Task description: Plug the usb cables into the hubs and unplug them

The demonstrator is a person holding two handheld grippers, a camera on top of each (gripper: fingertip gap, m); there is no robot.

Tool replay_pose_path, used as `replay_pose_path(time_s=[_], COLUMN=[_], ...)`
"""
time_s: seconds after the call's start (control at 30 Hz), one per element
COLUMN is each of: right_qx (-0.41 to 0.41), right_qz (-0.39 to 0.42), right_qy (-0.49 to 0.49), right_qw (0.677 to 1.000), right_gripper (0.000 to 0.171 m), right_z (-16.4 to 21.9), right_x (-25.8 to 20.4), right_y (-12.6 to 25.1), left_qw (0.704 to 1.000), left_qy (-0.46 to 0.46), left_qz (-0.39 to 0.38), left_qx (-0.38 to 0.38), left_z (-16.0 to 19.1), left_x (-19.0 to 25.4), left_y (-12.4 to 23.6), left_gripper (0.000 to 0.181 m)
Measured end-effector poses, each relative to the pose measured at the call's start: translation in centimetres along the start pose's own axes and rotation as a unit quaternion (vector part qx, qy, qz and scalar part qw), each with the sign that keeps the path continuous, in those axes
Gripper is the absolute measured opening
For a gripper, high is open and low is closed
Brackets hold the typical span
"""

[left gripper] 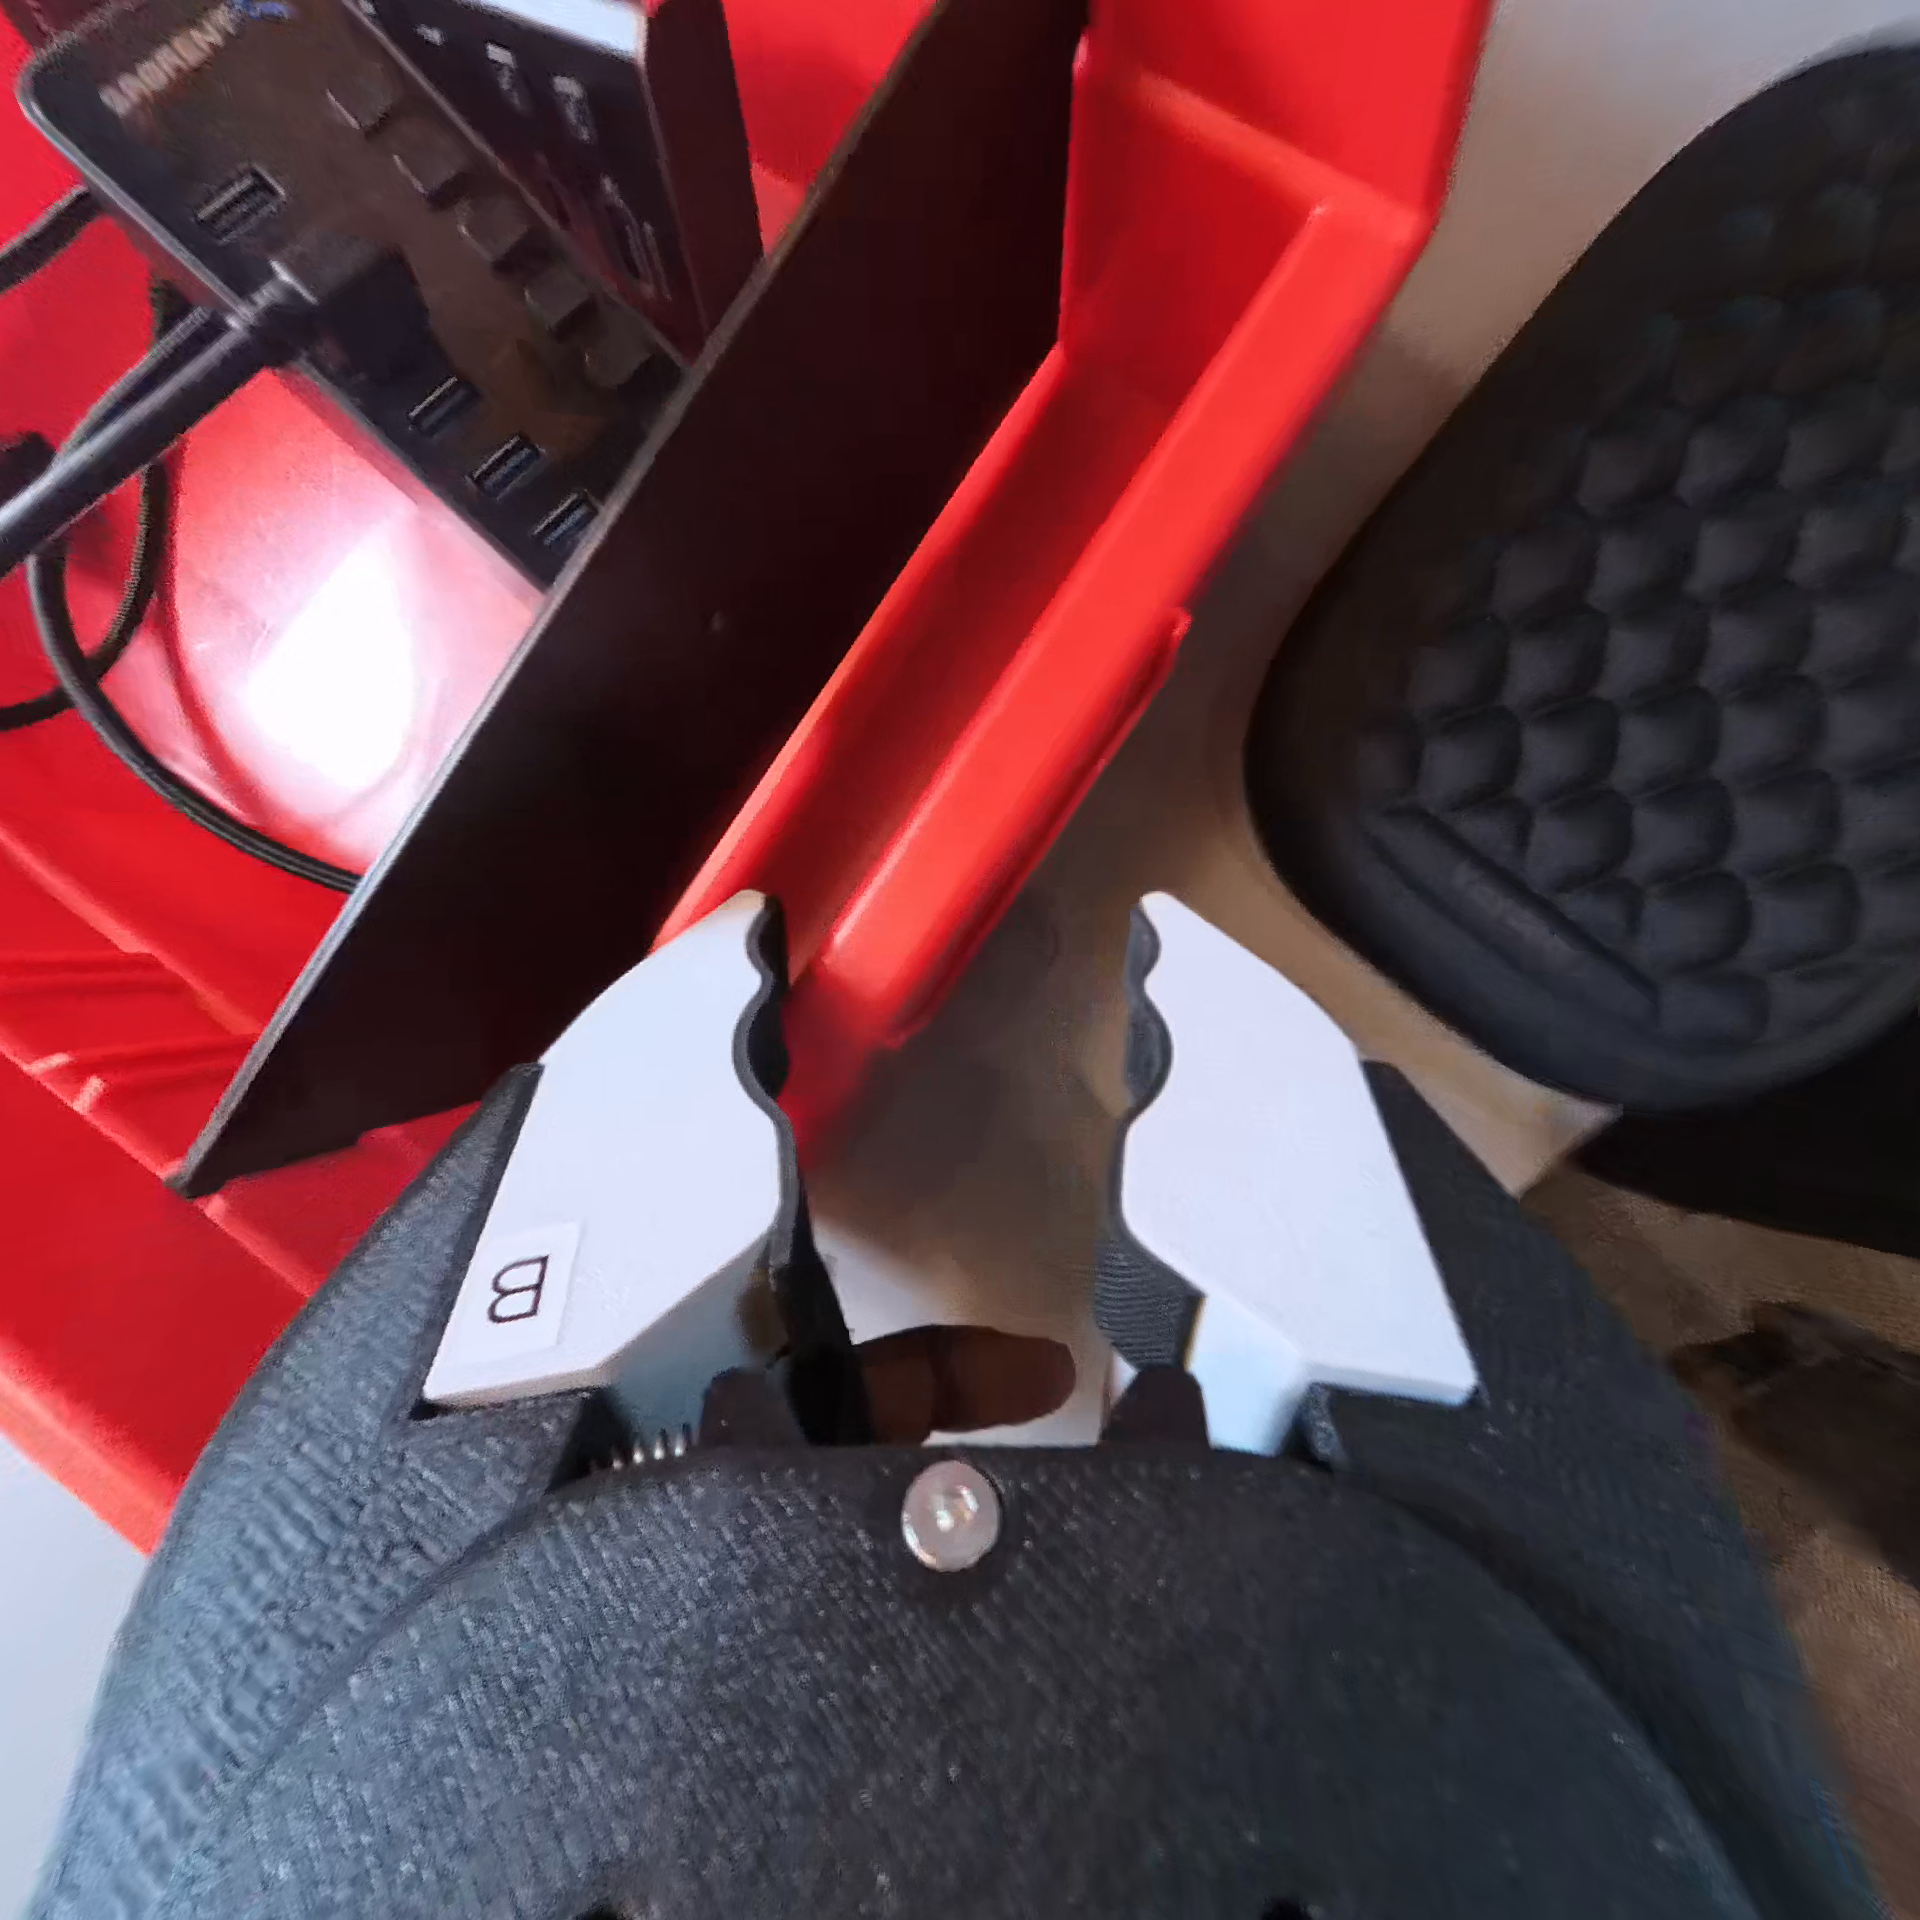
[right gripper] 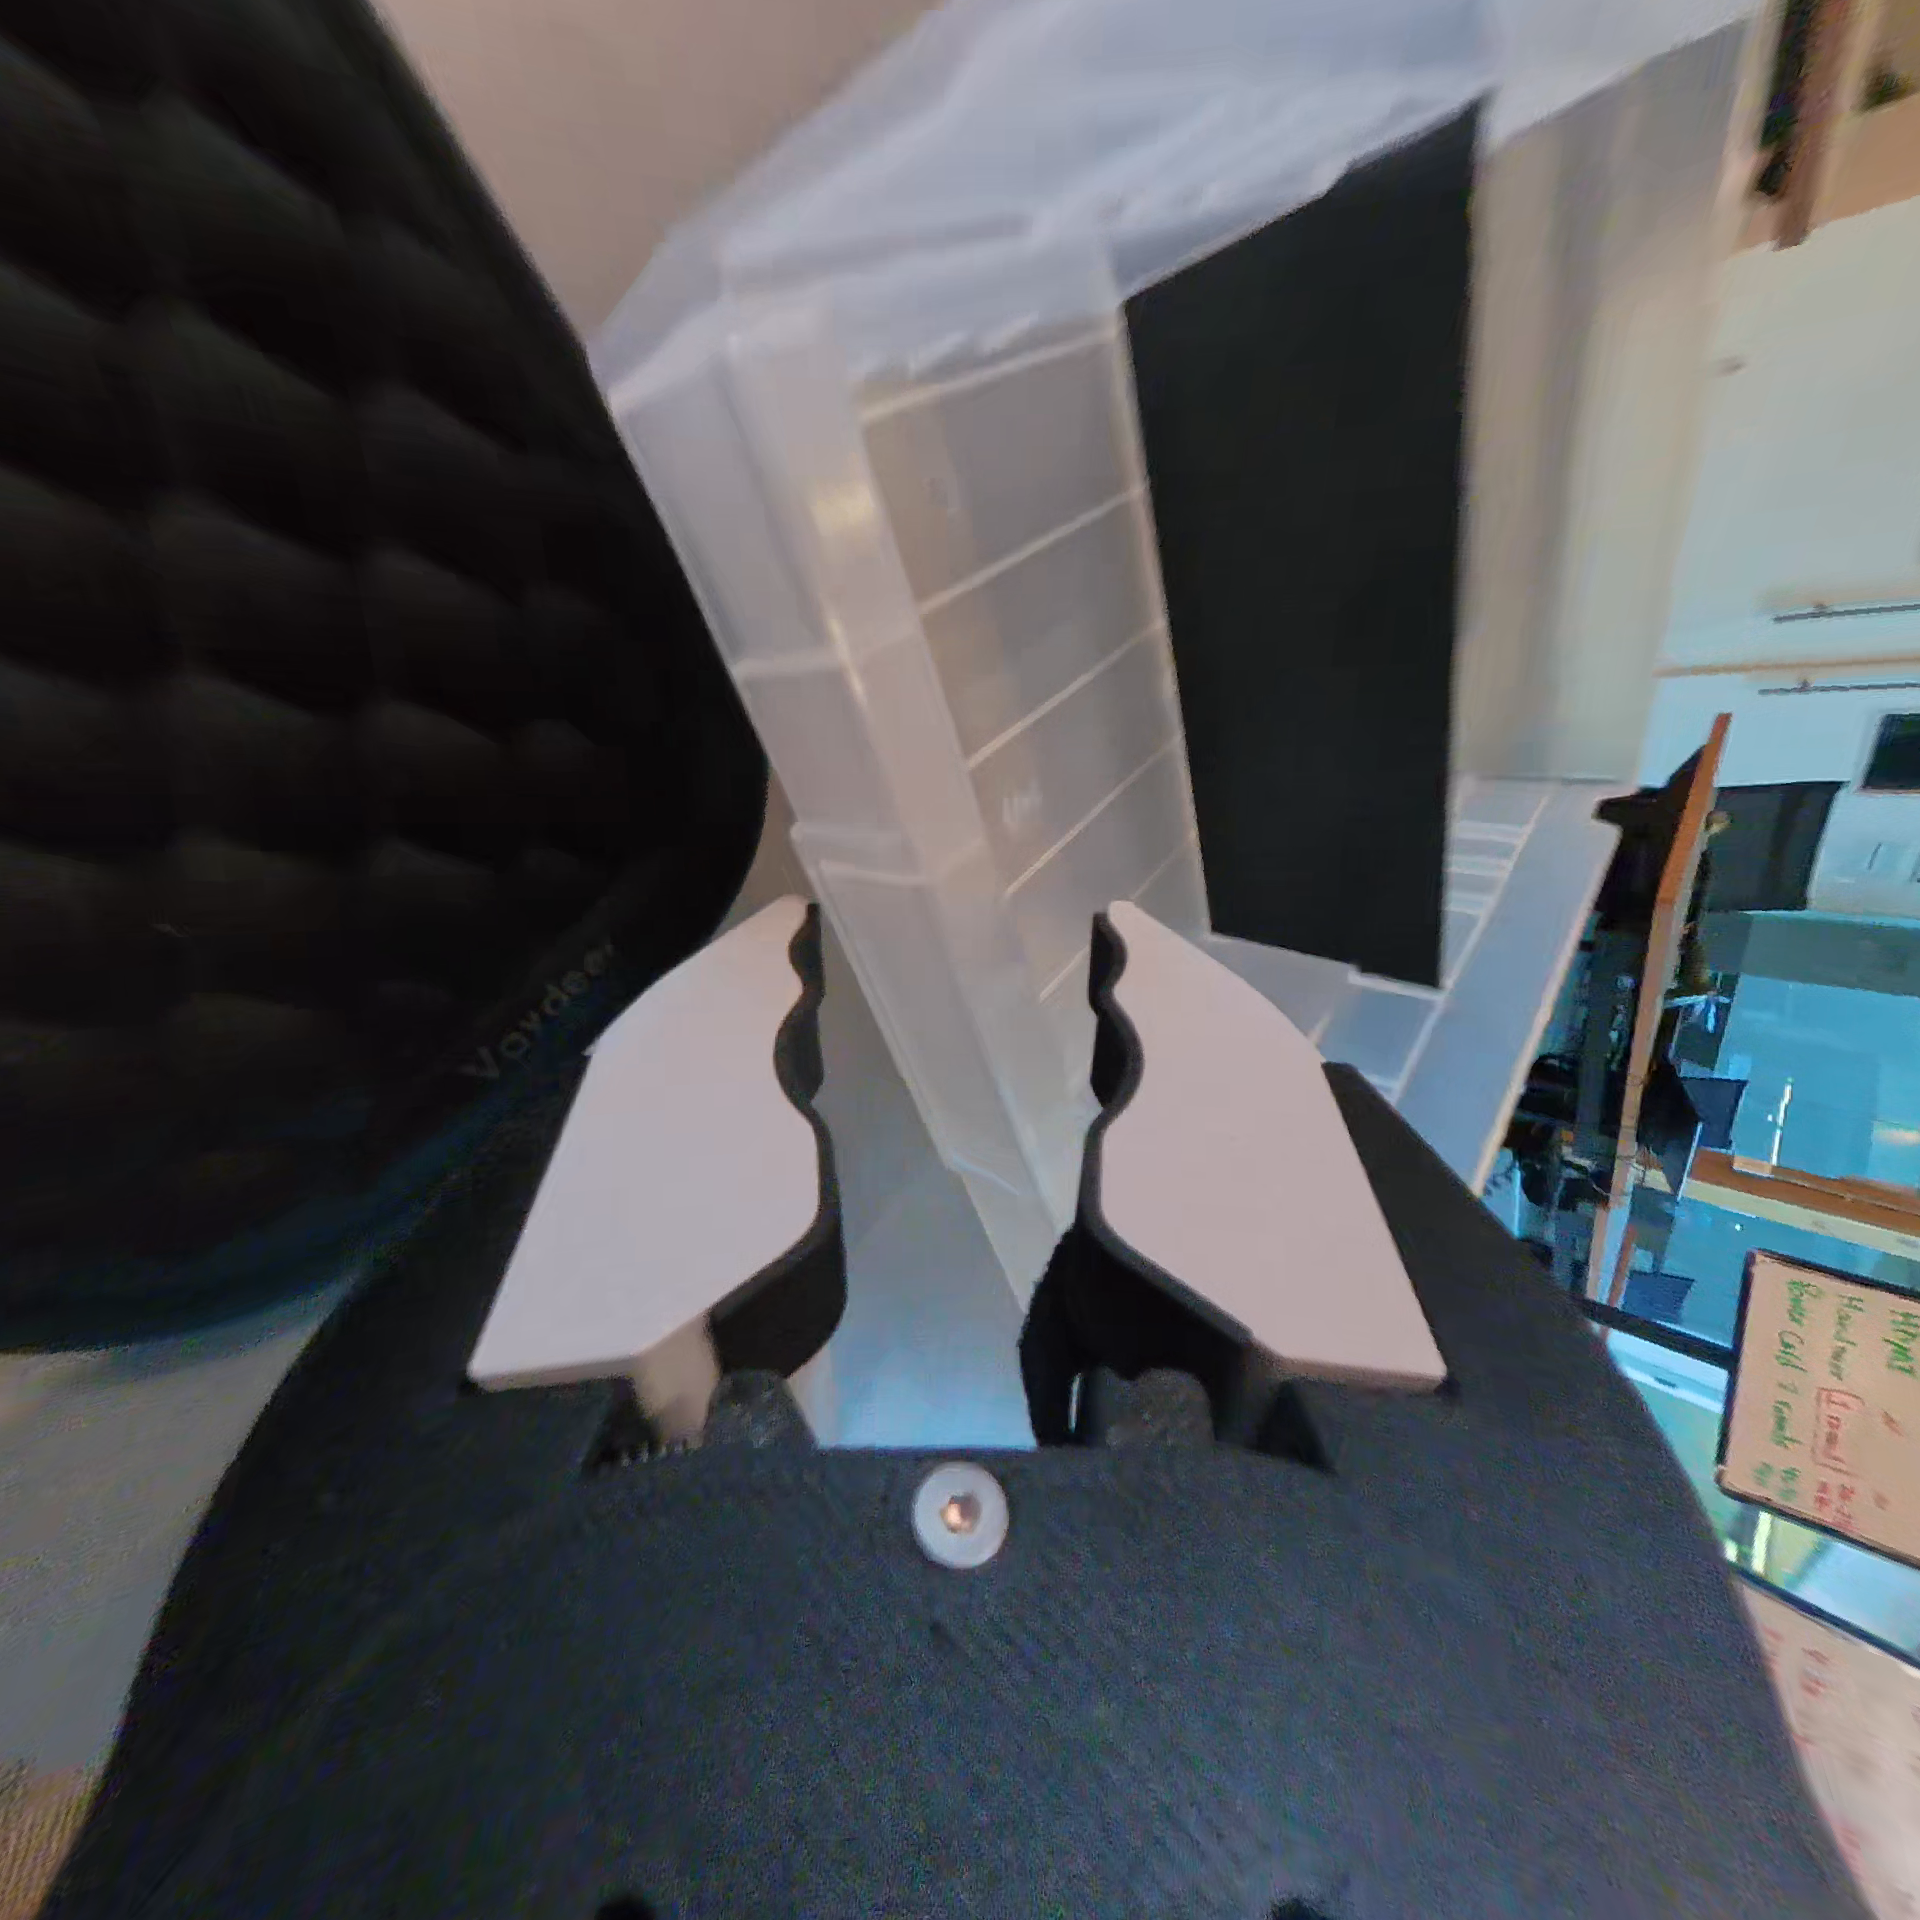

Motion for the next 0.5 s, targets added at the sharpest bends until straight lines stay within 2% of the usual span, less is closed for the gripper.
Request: replay_pose_path(time_s=[0.07, 0.13, 0.2, 0.23, 0.3, 0.37, 0.43, 0.47, 0.5], right_qx=[0.036, 0.092, 0.187, 0.243, 0.378, 0.524, 0.641, 0.678, 0.7], right_qz=[0.023, 0.071, 0.122, 0.148, 0.197, 0.208, 0.16, 0.132, 0.113], right_qy=[-0.032, -0.078, -0.151, -0.199, -0.302, -0.399, -0.466, -0.484, -0.496], right_qw=[0.999, 0.99, 0.963, 0.938, 0.853, 0.723, 0.589, 0.537, 0.502], right_gripper=[0.06, 0.063, 0.068, 0.072, 0.083, 0.085, 0.083, 0.082, 0.082], right_z=[-0.8, -2.0, -3.6, -4.4, -6.3, -8.0, -9.7, -10.7, -11.7], right_x=[0.4, 1.3, 2.6, 3.3, 4.8, 5.8, 6.1, 6.0, 5.9], right_y=[1.2, 2.8, 4.8, 6.0, 8.7, 11.4, 12.8, 12.9, 12.7], left_qw=[0.998, 0.992, 0.978, 0.966, 0.944, 0.941, 0.963, 0.973, 0.979], left_qy=[0.02, 0.019, 0.023, 0.034, 0.078, 0.093, 0.026, -0.014, -0.052], left_qz=[0.048, 0.06, 0.028, 0.016, -0.037, -0.119, -0.162, -0.169, -0.17], left_qx=[0.044, 0.113, 0.208, 0.255, 0.319, 0.302, 0.214, 0.157, 0.101], left_z=[-0.5, -1.6, -3.4, -4.5, -6.3, -7.4, -8.1, -8.4, -8.5], left_x=[0.6, 0.9, 0.7, 0.6, -0.5, -2.0, -2.8, -3.2, -3.6], left_y=[1.2, 2.7, 4.5, 5.3, 6.4, 6.2, 5.0, 4.3, 3.6], left_gripper=[0.067, 0.068, 0.069, 0.072, 0.072, 0.072, 0.072, 0.071, 0.067])
Point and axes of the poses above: each gripper's, where its closed fingertips meet, y back along the fingers, z out of its underside, x = y × z across the jaws, the point moved 7 cm from there along y, back along the fingers, and after that the axes turned 6 degrees about z, right-handed, at the moved point
